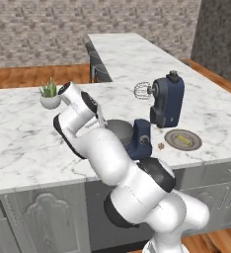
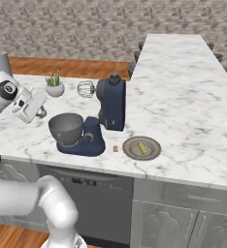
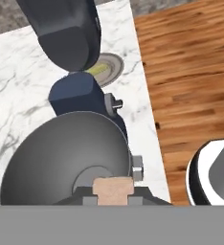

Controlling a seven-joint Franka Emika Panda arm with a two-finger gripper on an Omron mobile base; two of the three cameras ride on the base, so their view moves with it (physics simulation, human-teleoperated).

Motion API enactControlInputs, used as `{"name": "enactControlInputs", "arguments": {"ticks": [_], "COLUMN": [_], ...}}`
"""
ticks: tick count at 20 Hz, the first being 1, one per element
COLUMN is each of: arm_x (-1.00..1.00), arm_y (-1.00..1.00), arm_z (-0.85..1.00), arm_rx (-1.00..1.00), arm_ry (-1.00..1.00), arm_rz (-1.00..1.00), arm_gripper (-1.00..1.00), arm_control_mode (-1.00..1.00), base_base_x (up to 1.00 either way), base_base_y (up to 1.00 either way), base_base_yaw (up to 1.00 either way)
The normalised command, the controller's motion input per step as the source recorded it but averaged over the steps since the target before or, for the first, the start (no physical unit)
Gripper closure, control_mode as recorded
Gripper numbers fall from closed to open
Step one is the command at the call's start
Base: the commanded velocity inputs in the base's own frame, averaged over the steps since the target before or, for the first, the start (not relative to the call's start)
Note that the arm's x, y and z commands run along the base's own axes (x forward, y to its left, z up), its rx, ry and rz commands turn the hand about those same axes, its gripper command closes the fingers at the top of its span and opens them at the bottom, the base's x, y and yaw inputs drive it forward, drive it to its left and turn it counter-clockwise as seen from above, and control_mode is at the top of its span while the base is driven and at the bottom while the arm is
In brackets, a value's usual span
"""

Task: Add butter and sugar cubes to the stand mixer bowl and then turn on the stand mixer to begin making frosting.

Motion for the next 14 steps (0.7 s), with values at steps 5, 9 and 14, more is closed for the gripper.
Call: {"name": "enactControlInputs", "arguments": {"ticks": [5,9,14], "arm_x": [0.36,0.32,0.40], "arm_y": [-0.39,-0.33,-0.26], "arm_z": [-0.11,-0.35,-0.42], "arm_rx": [0.00,0.00,0.01], "arm_ry": [0.04,0.05,0.07], "arm_rz": [0.00,0.00,0.00], "arm_gripper": [1.00,1.00,1.00], "arm_control_mode": [-1.00,-1.00,-1.00], "base_base_x": [0.00,0.00,0.00], "base_base_y": [0.00,0.00,0.00], "base_base_yaw": [0.00,0.00,0.00]}}
